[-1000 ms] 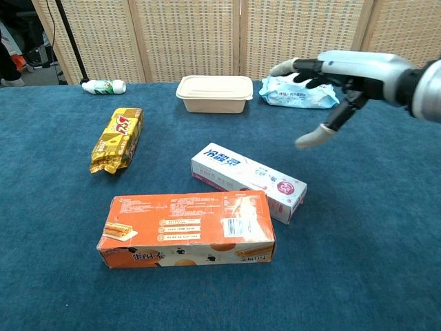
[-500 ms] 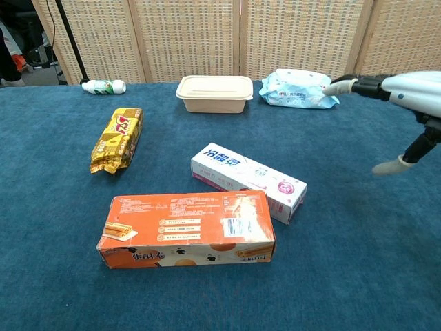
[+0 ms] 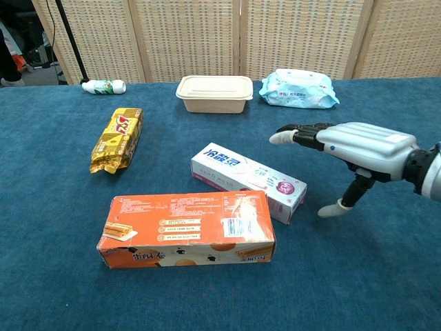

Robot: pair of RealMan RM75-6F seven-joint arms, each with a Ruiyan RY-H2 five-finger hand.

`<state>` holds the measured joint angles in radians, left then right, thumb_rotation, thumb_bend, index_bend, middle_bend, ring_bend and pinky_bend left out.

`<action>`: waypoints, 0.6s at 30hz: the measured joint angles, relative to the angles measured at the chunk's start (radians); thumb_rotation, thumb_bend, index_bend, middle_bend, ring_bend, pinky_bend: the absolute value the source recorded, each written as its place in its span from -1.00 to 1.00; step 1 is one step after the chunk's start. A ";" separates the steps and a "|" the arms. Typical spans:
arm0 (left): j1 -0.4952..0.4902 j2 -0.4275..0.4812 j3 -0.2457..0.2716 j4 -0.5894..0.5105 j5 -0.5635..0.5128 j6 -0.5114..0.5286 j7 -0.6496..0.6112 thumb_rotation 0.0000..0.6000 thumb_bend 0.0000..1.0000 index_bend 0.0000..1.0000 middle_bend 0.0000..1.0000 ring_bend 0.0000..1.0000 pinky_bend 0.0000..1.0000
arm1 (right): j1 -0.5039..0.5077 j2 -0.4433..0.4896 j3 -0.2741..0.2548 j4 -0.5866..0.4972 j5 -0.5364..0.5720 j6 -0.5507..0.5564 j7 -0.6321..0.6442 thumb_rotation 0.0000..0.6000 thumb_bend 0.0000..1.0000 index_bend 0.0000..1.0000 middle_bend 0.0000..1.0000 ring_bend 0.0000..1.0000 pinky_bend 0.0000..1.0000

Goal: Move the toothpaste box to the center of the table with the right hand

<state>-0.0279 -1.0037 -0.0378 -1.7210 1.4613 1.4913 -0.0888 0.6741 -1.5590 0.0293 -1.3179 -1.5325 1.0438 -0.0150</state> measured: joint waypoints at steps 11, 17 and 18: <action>-0.015 0.004 -0.012 -0.004 -0.046 -0.038 0.003 1.00 -1.00 -1.00 -1.00 -1.00 -1.00 | 0.062 -0.082 0.075 0.067 0.064 -0.078 -0.011 1.00 -1.00 -1.00 -1.00 -1.00 -0.89; -0.017 0.006 -0.013 -0.003 -0.049 -0.042 -0.003 1.00 -1.00 -1.00 -1.00 -1.00 -1.00 | 0.106 -0.148 0.149 0.114 0.144 -0.118 -0.034 1.00 -1.00 -1.00 -1.00 -1.00 -0.89; -0.017 0.007 -0.013 -0.002 -0.049 -0.042 -0.006 1.00 -1.00 -1.00 -1.00 -1.00 -1.00 | 0.111 -0.157 0.156 0.124 0.155 -0.123 -0.040 1.00 -1.00 -1.00 -1.00 -1.00 -0.89</action>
<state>-0.0446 -0.9970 -0.0503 -1.7230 1.4124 1.4495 -0.0943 0.7850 -1.7164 0.1855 -1.1937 -1.3775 0.9212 -0.0549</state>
